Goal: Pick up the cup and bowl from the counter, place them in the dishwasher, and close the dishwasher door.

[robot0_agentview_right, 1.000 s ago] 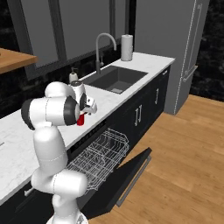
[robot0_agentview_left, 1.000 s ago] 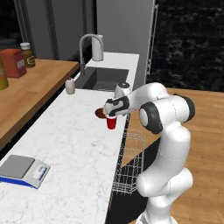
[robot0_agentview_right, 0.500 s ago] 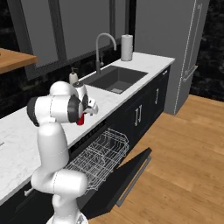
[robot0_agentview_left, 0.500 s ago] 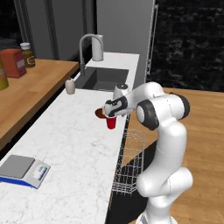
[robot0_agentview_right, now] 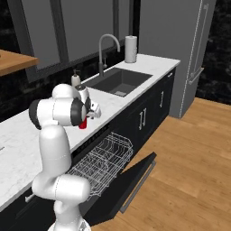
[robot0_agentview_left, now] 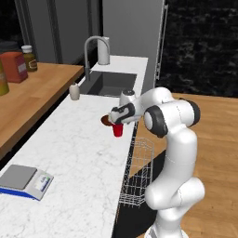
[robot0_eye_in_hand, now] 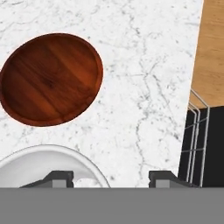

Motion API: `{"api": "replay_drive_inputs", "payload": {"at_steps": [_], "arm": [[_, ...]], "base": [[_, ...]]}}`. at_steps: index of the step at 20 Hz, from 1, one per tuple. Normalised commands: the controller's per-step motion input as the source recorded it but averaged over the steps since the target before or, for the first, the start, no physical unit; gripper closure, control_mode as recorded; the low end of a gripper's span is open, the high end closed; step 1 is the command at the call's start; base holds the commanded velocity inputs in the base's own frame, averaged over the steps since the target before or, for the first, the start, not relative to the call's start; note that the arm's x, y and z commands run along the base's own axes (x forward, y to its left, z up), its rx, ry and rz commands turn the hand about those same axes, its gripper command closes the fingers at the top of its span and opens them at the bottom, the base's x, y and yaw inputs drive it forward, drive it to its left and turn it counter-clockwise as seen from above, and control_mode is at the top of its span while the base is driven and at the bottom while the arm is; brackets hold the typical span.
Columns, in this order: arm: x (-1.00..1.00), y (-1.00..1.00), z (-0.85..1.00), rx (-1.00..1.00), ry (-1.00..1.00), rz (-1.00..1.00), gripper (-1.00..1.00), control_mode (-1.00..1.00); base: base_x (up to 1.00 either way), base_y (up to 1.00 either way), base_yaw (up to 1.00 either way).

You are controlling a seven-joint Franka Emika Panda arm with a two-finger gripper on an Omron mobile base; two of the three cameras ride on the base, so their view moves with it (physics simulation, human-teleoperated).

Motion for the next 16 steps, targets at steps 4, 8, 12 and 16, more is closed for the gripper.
{"api": "replay_drive_inputs", "payload": {"at_steps": [4, 8, 12, 16], "arm": [[0.0, 0.0, 0.0, 0.0, 0.0, 0.0, 1.0, -1.0], [-0.11, -0.02, 0.0, 0.0, 0.0, 0.0, 1.0, -1.0], [-0.77, -0.41, 0.0, 0.01, -0.07, -0.01, 1.0, -1.0], [-0.93, -0.73, 0.04, 0.06, -0.19, -0.01, 1.0, -1.0]], "base": [[0.0, 0.0, 0.0], [0.0, 0.0, 0.0], [0.0, 0.0, 0.0], [0.0, 0.0, 0.0]]}}
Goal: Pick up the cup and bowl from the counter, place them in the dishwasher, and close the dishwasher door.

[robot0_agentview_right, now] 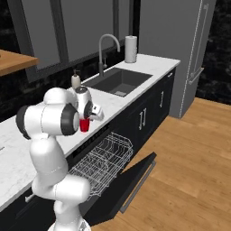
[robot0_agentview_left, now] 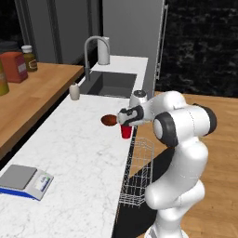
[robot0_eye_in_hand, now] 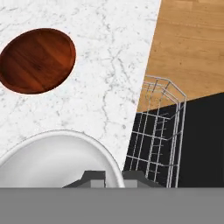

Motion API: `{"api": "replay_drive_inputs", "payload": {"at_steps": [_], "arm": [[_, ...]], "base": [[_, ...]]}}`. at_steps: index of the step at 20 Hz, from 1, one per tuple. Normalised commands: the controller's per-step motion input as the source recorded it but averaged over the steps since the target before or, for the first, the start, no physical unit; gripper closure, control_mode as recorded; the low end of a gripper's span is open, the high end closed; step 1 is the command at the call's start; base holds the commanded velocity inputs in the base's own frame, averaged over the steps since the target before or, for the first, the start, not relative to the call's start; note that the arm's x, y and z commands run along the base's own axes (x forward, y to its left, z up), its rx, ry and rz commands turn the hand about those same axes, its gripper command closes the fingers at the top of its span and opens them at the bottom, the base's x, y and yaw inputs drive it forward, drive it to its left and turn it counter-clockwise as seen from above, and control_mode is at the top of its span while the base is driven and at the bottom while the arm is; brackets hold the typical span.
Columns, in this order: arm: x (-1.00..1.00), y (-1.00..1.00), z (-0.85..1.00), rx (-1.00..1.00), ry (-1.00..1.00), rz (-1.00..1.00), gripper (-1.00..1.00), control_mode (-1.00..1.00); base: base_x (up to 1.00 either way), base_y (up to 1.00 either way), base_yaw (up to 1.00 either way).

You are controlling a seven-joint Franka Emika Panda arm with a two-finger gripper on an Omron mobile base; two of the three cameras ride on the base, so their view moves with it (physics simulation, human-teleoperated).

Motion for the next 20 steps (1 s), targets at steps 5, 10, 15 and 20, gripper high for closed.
{"api": "replay_drive_inputs", "payload": {"at_steps": [5, 10, 15, 20], "arm": [[-0.74, -0.56, 0.18, 0.08, -0.2, -0.01, 1.0, -1.0], [-0.64, -0.42, 0.18, 0.11, -0.13, 0.0, 1.0, -1.0], [-0.36, -0.44, 0.28, 0.13, -0.03, 0.05, 1.0, -1.0], [-0.13, -0.3, 0.29, 0.08, 0.0, 0.11, 1.0, -1.0]], "base": [[0.0, 0.0, 0.0], [0.0, 0.0, 0.0], [0.0, 0.0, 0.0], [0.0, 0.0, 0.0]]}}
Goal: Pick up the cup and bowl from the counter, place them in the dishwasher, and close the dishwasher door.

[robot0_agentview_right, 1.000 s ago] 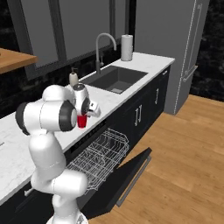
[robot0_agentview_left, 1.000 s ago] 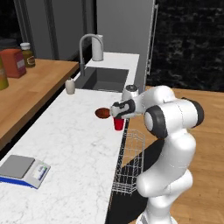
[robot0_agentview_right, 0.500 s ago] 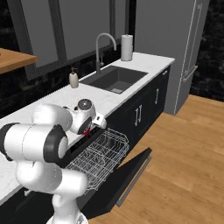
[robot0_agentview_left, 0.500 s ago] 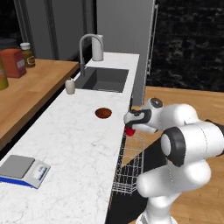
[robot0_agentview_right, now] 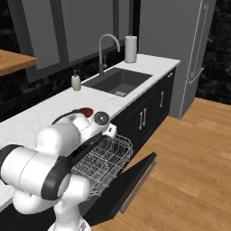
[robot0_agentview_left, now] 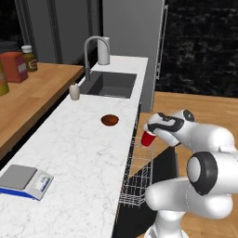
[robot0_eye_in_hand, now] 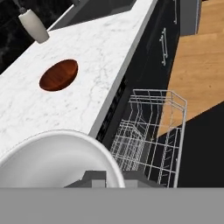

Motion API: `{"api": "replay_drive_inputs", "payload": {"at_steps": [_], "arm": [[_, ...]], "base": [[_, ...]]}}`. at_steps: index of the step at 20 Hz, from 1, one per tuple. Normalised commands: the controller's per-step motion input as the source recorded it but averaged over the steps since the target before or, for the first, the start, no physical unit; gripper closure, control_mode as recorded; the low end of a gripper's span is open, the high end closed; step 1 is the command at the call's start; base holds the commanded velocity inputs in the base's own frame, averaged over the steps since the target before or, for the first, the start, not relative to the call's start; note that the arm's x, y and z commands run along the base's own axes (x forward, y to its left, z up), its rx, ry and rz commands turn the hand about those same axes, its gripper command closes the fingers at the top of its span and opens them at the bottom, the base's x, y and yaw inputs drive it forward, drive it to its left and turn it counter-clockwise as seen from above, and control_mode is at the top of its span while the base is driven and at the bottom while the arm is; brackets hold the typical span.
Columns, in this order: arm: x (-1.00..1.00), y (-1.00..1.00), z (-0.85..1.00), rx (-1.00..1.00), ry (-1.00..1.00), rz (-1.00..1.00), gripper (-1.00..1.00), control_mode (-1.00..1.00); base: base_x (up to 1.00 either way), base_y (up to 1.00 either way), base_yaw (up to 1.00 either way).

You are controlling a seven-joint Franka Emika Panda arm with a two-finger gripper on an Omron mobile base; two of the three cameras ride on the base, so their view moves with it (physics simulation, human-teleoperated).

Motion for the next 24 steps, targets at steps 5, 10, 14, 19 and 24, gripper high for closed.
{"api": "replay_drive_inputs", "payload": {"at_steps": [5, 10, 14, 19, 24], "arm": [[-0.27, -0.07, 0.17, 0.03, 0.02, -0.02, 1.0, -1.0], [-0.13, 0.0, 0.19, 0.02, 0.04, -0.07, 1.0, -1.0], [-0.22, -0.02, 0.16, 0.04, 0.08, -0.06, 1.0, -1.0], [-0.38, -0.05, 0.01, 0.08, 0.04, -0.17, 1.0, -1.0], [-0.33, -0.09, 0.02, 0.07, 0.02, -0.09, 1.0, -1.0]], "base": [[0.0, 0.0, 0.0], [0.0, 0.0, 0.0], [0.0, 0.0, 0.0], [0.0, 0.0, 0.0], [0.0, 0.0, 0.0]]}}
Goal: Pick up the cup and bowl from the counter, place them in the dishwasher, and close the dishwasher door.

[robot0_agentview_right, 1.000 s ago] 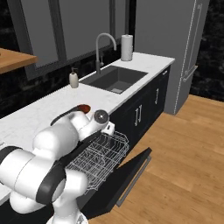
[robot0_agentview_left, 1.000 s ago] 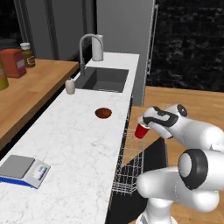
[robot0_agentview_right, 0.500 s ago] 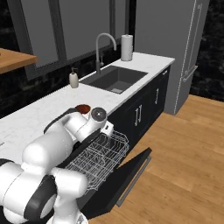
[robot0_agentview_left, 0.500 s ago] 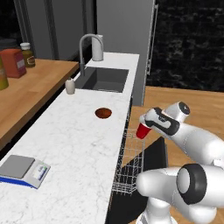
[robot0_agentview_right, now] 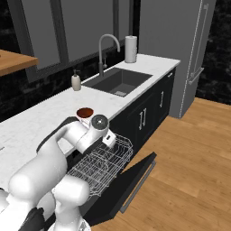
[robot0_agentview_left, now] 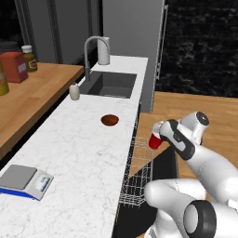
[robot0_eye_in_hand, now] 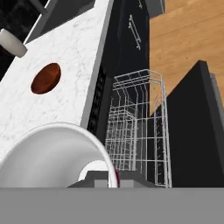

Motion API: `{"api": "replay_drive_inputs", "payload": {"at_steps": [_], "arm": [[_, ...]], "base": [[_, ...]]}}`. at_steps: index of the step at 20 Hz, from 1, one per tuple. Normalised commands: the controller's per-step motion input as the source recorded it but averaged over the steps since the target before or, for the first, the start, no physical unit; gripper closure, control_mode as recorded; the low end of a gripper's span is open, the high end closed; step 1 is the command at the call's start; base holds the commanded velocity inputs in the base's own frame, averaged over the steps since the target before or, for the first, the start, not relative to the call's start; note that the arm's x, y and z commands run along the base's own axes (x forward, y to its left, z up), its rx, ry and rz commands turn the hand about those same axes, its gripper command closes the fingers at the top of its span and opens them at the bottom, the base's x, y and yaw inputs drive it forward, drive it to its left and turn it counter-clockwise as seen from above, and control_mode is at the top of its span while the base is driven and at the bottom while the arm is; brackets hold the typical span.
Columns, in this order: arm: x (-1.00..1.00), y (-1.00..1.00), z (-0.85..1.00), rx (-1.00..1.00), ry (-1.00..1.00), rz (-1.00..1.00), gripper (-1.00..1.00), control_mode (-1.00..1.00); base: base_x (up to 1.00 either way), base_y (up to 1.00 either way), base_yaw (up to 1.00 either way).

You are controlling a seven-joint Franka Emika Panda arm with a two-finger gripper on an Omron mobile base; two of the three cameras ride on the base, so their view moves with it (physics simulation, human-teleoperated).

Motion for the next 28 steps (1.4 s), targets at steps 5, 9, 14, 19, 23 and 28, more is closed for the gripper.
{"api": "replay_drive_inputs", "payload": {"at_steps": [5, 9, 14, 19, 23, 28], "arm": [[-0.24, -0.08, 0.0, 0.13, 0.09, -0.26, 1.0, -1.0], [-0.03, 0.0, 0.0, 0.16, 0.13, -0.36, 1.0, -1.0], [-0.01, -0.09, 0.0, 0.22, 0.12, -0.39, 1.0, -1.0], [0.0, -0.25, 0.0, 0.33, 0.09, -0.41, 1.0, -1.0], [0.0, -0.08, 0.0, 0.34, 0.12, -0.37, 1.0, -1.0], [0.0, 0.0, 0.0, 0.35, 0.09, -0.29, 1.0, -1.0]], "base": [[0.0, 0.0, 0.0], [0.0, 0.0, 0.0], [0.0, 0.0, 0.0], [0.0, 0.0, 0.0], [0.0, 0.0, 0.0], [0.0, 0.0, 0.0]]}}
